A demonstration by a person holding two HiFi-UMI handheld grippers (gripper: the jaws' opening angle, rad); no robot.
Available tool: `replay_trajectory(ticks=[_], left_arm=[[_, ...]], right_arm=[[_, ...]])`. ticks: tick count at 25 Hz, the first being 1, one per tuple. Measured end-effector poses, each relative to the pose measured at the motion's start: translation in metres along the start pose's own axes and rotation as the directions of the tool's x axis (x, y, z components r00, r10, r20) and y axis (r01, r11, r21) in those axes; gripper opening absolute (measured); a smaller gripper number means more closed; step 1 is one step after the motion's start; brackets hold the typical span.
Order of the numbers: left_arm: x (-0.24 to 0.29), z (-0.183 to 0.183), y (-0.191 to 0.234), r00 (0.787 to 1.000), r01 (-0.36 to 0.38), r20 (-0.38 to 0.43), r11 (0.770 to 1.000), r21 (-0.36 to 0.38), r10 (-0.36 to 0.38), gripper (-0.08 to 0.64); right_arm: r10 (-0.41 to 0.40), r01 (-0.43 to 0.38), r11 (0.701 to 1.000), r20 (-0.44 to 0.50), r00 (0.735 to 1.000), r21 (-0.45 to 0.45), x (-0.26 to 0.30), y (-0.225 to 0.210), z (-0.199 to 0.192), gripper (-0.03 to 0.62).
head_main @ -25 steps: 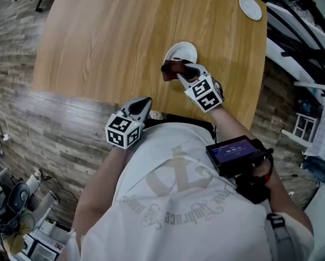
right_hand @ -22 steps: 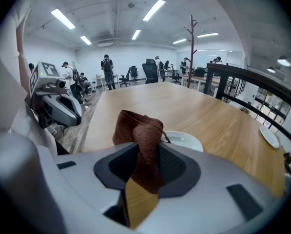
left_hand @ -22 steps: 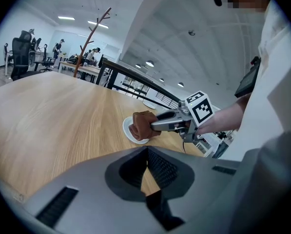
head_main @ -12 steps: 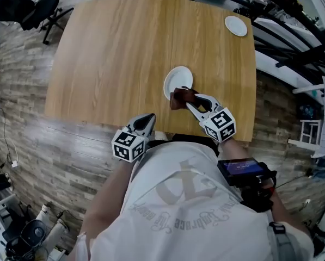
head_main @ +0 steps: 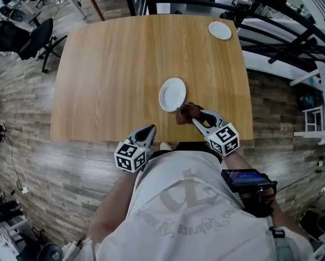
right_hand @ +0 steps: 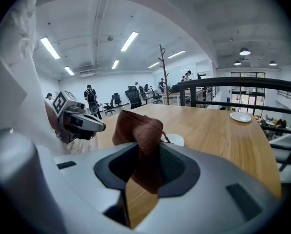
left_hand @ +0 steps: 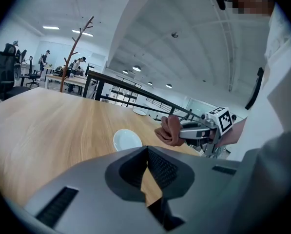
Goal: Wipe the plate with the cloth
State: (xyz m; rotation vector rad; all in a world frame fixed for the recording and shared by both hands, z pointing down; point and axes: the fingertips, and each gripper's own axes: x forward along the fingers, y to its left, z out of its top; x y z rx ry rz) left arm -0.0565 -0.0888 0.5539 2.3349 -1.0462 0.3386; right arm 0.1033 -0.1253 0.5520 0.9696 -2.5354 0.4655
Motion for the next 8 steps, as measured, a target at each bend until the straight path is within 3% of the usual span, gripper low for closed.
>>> replay_trajectory(ticks=[8], left_arm=[[-0.001, -0.004, -0.007, 1.0, 0.021, -0.001, 1.0, 0.015, -0.021, 0.012]], right_arm=[[-0.013, 0.013, 1.0, 0.022, 1.0, 0.013, -0.002, 0.01, -0.004, 0.123]])
